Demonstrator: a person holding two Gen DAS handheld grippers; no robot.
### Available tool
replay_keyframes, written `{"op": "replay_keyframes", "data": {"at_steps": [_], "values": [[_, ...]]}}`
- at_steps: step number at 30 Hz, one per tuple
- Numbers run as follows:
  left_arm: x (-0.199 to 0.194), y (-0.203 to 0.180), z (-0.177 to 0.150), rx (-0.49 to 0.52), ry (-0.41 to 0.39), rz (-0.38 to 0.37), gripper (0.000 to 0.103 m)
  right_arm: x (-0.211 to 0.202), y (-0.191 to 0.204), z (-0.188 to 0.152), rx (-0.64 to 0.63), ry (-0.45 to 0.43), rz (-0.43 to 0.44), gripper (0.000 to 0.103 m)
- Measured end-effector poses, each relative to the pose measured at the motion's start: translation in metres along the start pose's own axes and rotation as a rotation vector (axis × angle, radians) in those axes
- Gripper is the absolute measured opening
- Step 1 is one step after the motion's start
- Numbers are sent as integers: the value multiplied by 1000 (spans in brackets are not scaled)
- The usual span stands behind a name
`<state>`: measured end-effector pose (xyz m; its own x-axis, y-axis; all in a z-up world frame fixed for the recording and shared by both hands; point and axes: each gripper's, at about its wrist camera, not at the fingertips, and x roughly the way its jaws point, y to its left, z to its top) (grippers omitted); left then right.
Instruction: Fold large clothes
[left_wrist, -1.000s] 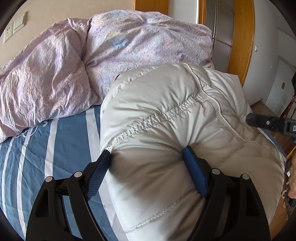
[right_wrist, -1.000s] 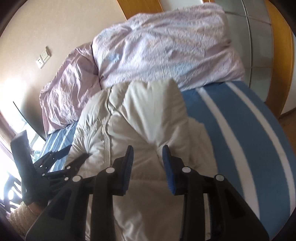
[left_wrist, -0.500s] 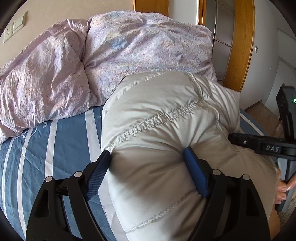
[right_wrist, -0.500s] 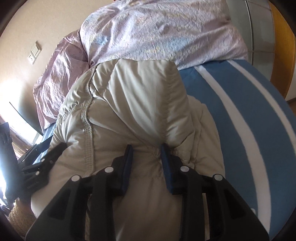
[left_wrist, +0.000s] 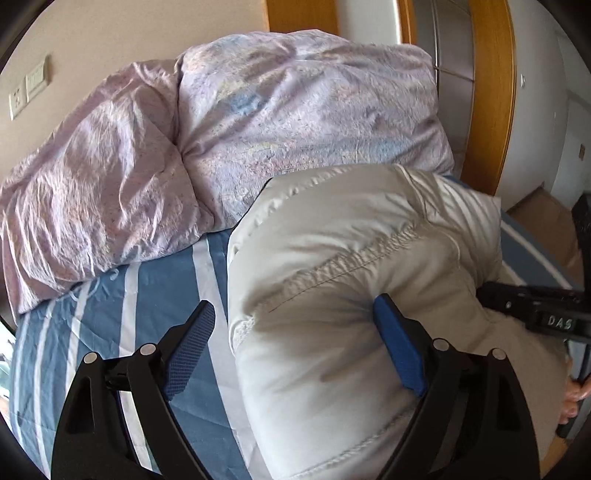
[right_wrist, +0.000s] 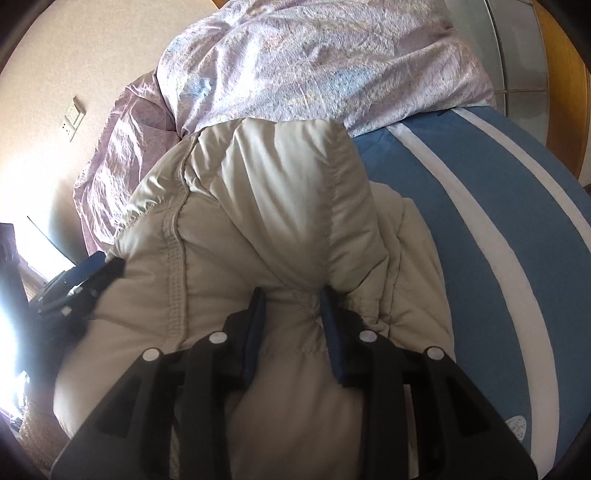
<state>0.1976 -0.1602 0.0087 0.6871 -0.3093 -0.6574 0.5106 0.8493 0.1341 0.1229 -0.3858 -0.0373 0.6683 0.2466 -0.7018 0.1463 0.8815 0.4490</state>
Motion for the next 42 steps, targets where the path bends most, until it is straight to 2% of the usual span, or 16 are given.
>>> {"op": "replay_keyframes", "data": {"at_steps": [5,9,11,12,13,20,23,26,27,28,30,32,36,39,42], "values": [[9,-1,-2,8,36,-12,89,-16,10,5,-8,-19,-50,32],[11,-4,-6,11,36,-2,89,-38,20,19,-16,-102,-51,47],[12,-7,-6,10,34,2,89,-30,18,23,-13,-75,-91,47],[12,-8,-7,10,29,7,89,-13,13,21,-8,-17,-126,45],[11,-9,-8,9,25,7,89,-5,10,18,-7,-6,-120,43],[14,-17,-13,-21,-24,33,89,9,-8,3,27,-89,-62,43],[13,-15,-15,-42,-44,21,89,12,-9,8,27,-58,-65,43],[5,5,-14,-109,0,-82,89,0,-2,18,26,14,-71,45],[2,18,-16,-160,19,-134,90,-9,-1,22,38,33,-40,54],[-1,30,-17,-203,31,-169,90,-18,-1,23,51,35,-10,74],[-5,53,-21,-270,46,-213,93,-42,-2,29,72,6,45,97],[-4,71,-21,-319,72,-250,93,-53,-5,35,88,20,83,101],[7,98,-26,-434,143,-364,93,-44,-27,42,179,160,151,101],[18,103,-34,-499,191,-471,94,-30,-42,38,228,244,143,101],[25,99,-39,-519,219,-539,95,-23,-50,34,232,280,138,101]]}}
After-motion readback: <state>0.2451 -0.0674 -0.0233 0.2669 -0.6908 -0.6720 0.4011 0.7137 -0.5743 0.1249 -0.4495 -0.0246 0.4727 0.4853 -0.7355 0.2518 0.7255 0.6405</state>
